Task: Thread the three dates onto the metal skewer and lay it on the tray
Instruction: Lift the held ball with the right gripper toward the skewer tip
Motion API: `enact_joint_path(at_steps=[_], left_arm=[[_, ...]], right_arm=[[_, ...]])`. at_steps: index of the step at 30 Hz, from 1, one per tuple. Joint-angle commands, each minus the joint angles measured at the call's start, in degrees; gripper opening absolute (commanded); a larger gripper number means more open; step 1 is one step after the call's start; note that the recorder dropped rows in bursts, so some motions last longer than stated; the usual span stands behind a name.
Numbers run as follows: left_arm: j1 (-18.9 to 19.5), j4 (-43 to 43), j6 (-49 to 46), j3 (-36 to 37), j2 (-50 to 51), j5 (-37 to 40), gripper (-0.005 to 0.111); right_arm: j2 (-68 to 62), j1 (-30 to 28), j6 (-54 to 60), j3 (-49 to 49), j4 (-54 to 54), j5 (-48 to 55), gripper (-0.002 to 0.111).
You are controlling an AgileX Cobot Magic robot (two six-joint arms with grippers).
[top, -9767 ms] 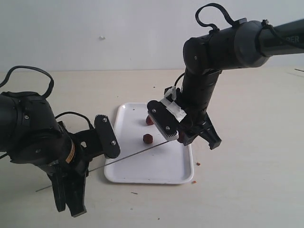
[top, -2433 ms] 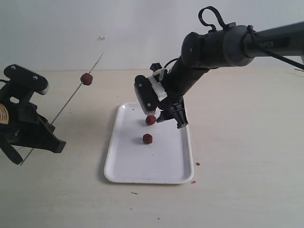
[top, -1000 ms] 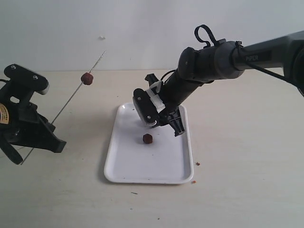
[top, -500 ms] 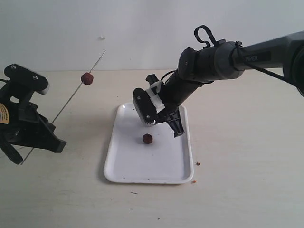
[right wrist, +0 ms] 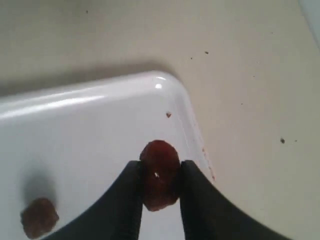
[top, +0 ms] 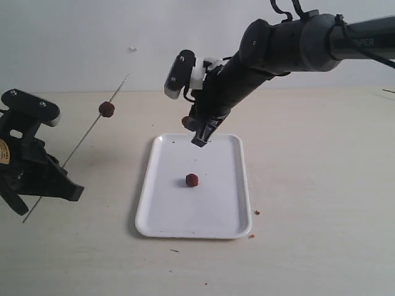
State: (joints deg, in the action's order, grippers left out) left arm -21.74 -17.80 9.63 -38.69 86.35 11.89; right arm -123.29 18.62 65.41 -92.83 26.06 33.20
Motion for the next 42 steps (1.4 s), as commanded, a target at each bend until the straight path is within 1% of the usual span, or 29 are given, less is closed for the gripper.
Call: enact_joint_path(at_steps=[1,5,8,14,18,23,26,30,34,37,42], left_arm=[[-1.2,2.0,0.6,0.1,-0.5,0.7,0.0],[-4.2,2.0,0.6,0.1,-0.4,1.7,0.0],[-5.6,2.0,0.6,0.1,-0.4,2.9,0.0],[-5.7,4.5,0.6,0.1,-0.4,2.2,0.0],[-6.3,5.2,0.6,0.1,-0.4,1.8,0.0],[-11.0,5.2,-2.3,0.1,-0.4,-0.1,0.0],[-12.5,4.9,-3.5,0.1,-0.4,-2.6,0.0],[-12.5,4.9,-3.2,0.1,-0.4,-4.7,0.0],[-12.5,4.9,-3.2,0.1,-0.4,-4.7,0.0],[-12.5,4.9,-3.2,0.1,-0.4,-4.5,0.0],[-12.5,4.9,-3.2,0.1,-0.4,-6.3,0.0]], right_arm=[[1.6,-1.3,-9.1,-0.3,7.8,0.6,0.023],[2.2,-3.7,-10.2,-0.3,21.0,2.3,0.023],[2.7,-6.4,-10.2,-0.3,30.4,5.6,0.023],[2.6,-12.0,-10.2,-0.3,46.7,16.4,0.023],[2.6,-13.7,-10.2,-0.3,54.7,22.0,0.023],[2.6,-13.9,-11.8,-0.3,57.7,24.0,0.023],[2.6,-13.9,-12.4,-0.3,57.5,25.2,0.023],[2.6,-13.9,-13.2,-0.3,57.5,25.4,0.023],[2.6,-13.9,-13.0,-0.3,57.5,24.1,0.023],[2.6,-14.8,-13.0,-0.3,57.5,22.4,0.023],[2.6,-15.7,-13.0,-0.3,57.5,22.9,0.023]])
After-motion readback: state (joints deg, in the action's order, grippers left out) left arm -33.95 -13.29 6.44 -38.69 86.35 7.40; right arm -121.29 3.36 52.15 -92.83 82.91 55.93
